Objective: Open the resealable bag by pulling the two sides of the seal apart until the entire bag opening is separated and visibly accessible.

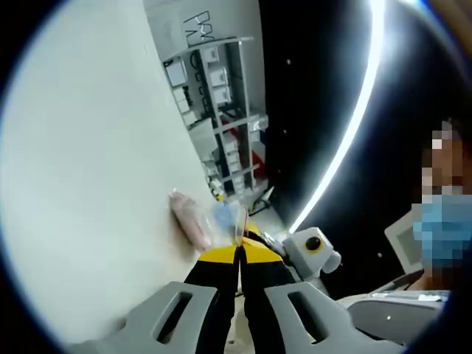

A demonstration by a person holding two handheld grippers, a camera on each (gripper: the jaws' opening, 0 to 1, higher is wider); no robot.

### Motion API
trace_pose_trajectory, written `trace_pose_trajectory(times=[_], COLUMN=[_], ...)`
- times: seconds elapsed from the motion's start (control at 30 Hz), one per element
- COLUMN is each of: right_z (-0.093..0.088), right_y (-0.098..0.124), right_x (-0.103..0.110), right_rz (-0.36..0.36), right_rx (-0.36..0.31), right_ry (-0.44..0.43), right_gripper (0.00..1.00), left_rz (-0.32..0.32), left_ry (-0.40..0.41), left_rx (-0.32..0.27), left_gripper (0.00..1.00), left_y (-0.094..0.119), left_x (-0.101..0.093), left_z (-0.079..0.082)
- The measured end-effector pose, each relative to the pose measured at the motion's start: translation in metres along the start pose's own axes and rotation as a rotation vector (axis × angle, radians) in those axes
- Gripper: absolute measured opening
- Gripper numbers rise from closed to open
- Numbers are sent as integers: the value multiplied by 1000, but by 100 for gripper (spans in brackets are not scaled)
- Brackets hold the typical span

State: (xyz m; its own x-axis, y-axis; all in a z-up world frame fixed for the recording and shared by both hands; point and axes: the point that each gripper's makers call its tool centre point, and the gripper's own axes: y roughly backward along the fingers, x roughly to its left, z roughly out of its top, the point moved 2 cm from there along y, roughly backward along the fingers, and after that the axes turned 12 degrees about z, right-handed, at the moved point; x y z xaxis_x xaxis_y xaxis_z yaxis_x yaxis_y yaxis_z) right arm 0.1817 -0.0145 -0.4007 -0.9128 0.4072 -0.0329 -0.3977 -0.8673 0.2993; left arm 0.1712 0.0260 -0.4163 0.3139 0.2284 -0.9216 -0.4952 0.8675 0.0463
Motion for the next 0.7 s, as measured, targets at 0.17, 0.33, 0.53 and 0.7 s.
trace_pose_trajectory(times=[0.17,0.33,0.53,0.7], right_z=[-1,-1,3,10], right_y=[-1,3,8,14], right_x=[1,-2,-1,-7], right_rz=[1,-18,-28,-65], right_rx=[-5,-27,-91,-167], right_ry=[-31,-62,-104,-129], right_gripper=[0,0,0,0], left_rz=[2,16,77,43], left_ry=[-5,-30,-208,-412], left_rx=[-2,9,24,-66], left_gripper=[1,1,1,8], left_y=[0,-1,-4,-3], left_x=[-1,0,4,-12], left_z=[-1,-2,-7,2])
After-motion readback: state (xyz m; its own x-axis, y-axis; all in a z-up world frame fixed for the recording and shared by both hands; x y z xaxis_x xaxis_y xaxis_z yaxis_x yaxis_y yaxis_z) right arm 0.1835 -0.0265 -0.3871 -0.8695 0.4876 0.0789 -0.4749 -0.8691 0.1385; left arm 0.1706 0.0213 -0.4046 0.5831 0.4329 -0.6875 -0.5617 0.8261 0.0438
